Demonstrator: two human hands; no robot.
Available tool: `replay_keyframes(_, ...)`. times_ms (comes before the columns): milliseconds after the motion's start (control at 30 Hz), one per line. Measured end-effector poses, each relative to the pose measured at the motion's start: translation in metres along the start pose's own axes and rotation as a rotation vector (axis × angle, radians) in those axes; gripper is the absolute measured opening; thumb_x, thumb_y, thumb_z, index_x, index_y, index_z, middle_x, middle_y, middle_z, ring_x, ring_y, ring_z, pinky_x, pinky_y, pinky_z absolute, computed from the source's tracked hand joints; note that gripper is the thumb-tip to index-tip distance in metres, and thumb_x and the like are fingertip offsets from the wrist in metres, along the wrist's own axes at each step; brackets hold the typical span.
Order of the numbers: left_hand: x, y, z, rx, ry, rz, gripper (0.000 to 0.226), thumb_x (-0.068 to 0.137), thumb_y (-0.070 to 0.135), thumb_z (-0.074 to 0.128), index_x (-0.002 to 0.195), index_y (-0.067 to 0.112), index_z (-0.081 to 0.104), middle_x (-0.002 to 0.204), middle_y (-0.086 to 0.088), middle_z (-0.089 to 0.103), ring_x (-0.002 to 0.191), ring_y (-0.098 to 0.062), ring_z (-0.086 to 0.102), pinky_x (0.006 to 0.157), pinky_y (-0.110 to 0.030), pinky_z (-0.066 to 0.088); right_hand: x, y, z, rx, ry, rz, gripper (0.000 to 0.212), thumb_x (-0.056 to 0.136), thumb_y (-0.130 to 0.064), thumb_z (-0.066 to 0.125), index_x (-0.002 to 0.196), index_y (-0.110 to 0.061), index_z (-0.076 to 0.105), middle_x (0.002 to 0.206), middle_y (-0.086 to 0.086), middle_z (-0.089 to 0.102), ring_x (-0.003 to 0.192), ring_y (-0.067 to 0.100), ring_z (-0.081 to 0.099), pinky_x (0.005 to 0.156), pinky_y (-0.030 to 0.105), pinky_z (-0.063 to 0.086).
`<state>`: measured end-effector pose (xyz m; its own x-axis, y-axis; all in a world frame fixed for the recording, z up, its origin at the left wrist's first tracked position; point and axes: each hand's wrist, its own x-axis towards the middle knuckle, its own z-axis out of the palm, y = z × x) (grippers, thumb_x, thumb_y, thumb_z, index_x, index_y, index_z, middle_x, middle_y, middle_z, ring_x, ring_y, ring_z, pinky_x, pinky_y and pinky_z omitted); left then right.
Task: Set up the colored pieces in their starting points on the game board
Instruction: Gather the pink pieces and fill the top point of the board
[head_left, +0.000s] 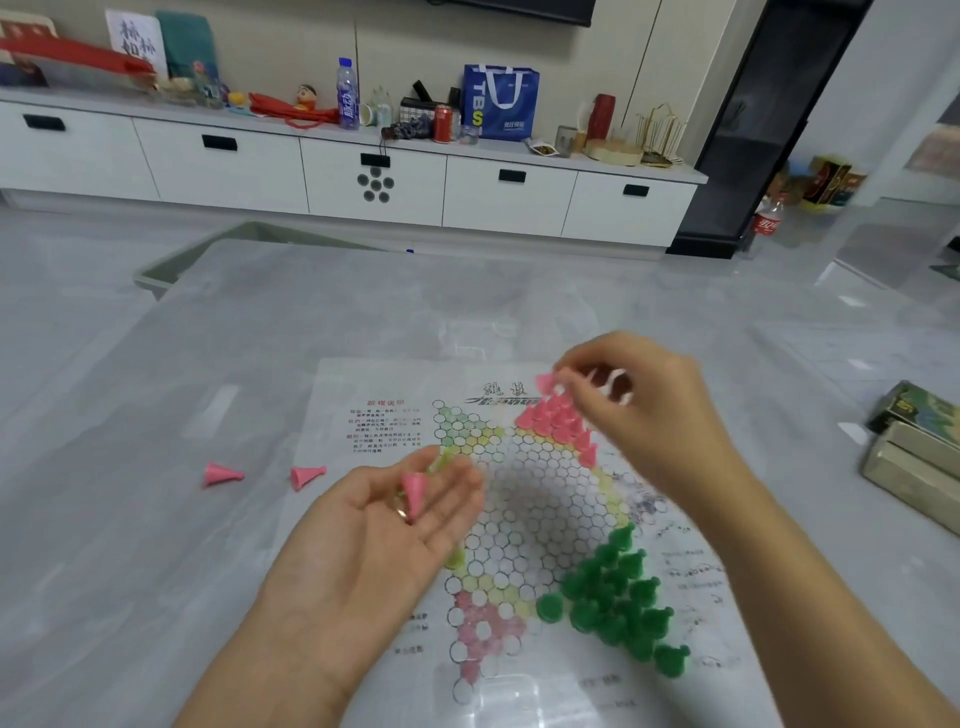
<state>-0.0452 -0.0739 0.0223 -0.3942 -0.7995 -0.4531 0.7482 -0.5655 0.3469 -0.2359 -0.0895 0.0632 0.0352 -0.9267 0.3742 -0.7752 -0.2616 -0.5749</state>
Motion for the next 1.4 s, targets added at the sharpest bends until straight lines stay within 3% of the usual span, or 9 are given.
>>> replay_keyframes(100, 0.002, 0.008, -0.002, -0.034, 0.028, 0.141, 0.046, 0.068, -0.003, 0.044, 0.111, -0.001, 0.056, 0.094, -0.022, 0.068, 0.089, -0.032, 0.067, 0.065, -0.046, 0.057, 0.003, 0.035, -0.011, -0.181, 0.100, 0.087, 0.009, 0.081, -0.029, 0.057, 0.082, -0.025, 0.066, 0.083, -0.011, 0.058, 0.080, 0.007, 0.050, 0.070, 0.019, 0.036)
replay_keyframes(200, 0.003, 0.010, -0.002, 0.006, 0.029, 0.181, 0.032, 0.079, -0.002, 0.043, 0.107, 0.001, 0.057, 0.086, -0.021, 0.072, 0.081, -0.030, 0.071, 0.064, -0.042, 0.058, -0.001, 0.055, 0.005, -0.286, -0.024, 0.104, 0.010, 0.083, -0.023, 0.060, 0.089, -0.019, 0.068, 0.090, -0.010, 0.048, 0.094, 0.010, 0.044, 0.078, 0.023, 0.037)
replay_keyframes(333, 0.002, 0.006, -0.002, 0.079, 0.052, 0.206, 0.018, 0.092, 0.001, 0.038, 0.092, 0.003, 0.056, 0.078, -0.017, 0.073, 0.070, -0.023, 0.072, 0.057, -0.030, 0.059, -0.003, 0.066, 0.018, -0.357, -0.078, 0.087, 0.012, 0.083, -0.023, 0.062, 0.090, -0.015, 0.068, 0.093, -0.008, 0.042, 0.096, 0.012, 0.038, 0.079, 0.032, 0.044)
replay_keyframes(600, -0.002, 0.007, 0.001, 0.100, 0.111, 0.239, 0.014, 0.088, 0.002, 0.048, 0.076, 0.001, 0.055, 0.069, -0.013, 0.071, 0.066, -0.019, 0.072, 0.053, -0.023, 0.057, -0.003, 0.072, 0.028, -0.415, -0.106, 0.102, 0.013, 0.083, -0.030, 0.062, 0.088, -0.019, 0.068, 0.095, -0.009, 0.040, 0.094, 0.007, 0.031, 0.068, 0.024, 0.041)
replay_keyframes(733, -0.002, 0.006, 0.003, 0.114, 0.124, 0.241, 0.011, 0.082, -0.005, 0.048, 0.082, 0.001, 0.057, 0.066, -0.011, 0.070, 0.063, -0.019, 0.071, 0.056, -0.025, 0.058, -0.003, 0.074, 0.031, -0.446, -0.112, 0.099, 0.014, 0.083, -0.032, 0.061, 0.088, -0.020, 0.067, 0.095, -0.010, 0.039, 0.093, 0.004, 0.029, 0.055, 0.012, 0.024)
replay_keyframes(1000, -0.001, 0.008, 0.002, 0.112, 0.129, 0.236, 0.012, 0.081, -0.005, 0.048, 0.082, 0.001, 0.058, 0.065, -0.011, 0.070, 0.062, -0.019, 0.071, 0.056, -0.025, 0.058, -0.003, 0.079, 0.033, -0.422, -0.113, 0.094, 0.015, 0.084, -0.028, 0.061, 0.090, -0.018, 0.069, 0.095, -0.008, 0.042, 0.093, 0.007, 0.032, 0.076, 0.025, 0.040)
replay_keyframes(1167, 0.000, 0.009, 0.000, 0.105, 0.105, 0.238, 0.016, 0.071, -0.003, 0.052, 0.085, 0.000, 0.059, 0.066, -0.012, 0.070, 0.064, -0.020, 0.072, 0.052, -0.025, 0.057, -0.004, 0.079, 0.031, -0.377, -0.106, 0.101, 0.011, 0.082, -0.028, 0.063, 0.090, -0.021, 0.069, 0.093, -0.008, 0.043, 0.094, 0.008, 0.035, 0.076, 0.023, 0.036)
replay_keyframes(1267, -0.001, 0.016, -0.005, 0.035, 0.110, 0.234, 0.016, 0.085, 0.001, 0.045, 0.093, -0.001, 0.059, 0.072, -0.015, 0.071, 0.071, -0.024, 0.072, 0.057, -0.029, 0.059, -0.003, 0.075, 0.023, -0.341, -0.057, 0.111, 0.009, 0.082, -0.025, 0.064, 0.088, -0.021, 0.068, 0.089, -0.009, 0.044, 0.094, 0.009, 0.038, 0.075, 0.021, 0.031)
replay_keyframes(1400, -0.006, 0.034, -0.014, -0.057, 0.187, 0.285, 0.026, 0.089, -0.002, 0.036, 0.105, -0.004, 0.056, 0.099, -0.020, 0.066, 0.095, -0.031, 0.067, 0.072, -0.036, 0.056, 0.001, 0.055, 0.009, -0.307, 0.025, 0.080, 0.007, 0.082, -0.023, 0.063, 0.085, -0.018, 0.067, 0.079, -0.019, 0.041, 0.089, 0.012, 0.044, 0.073, 0.020, 0.031)
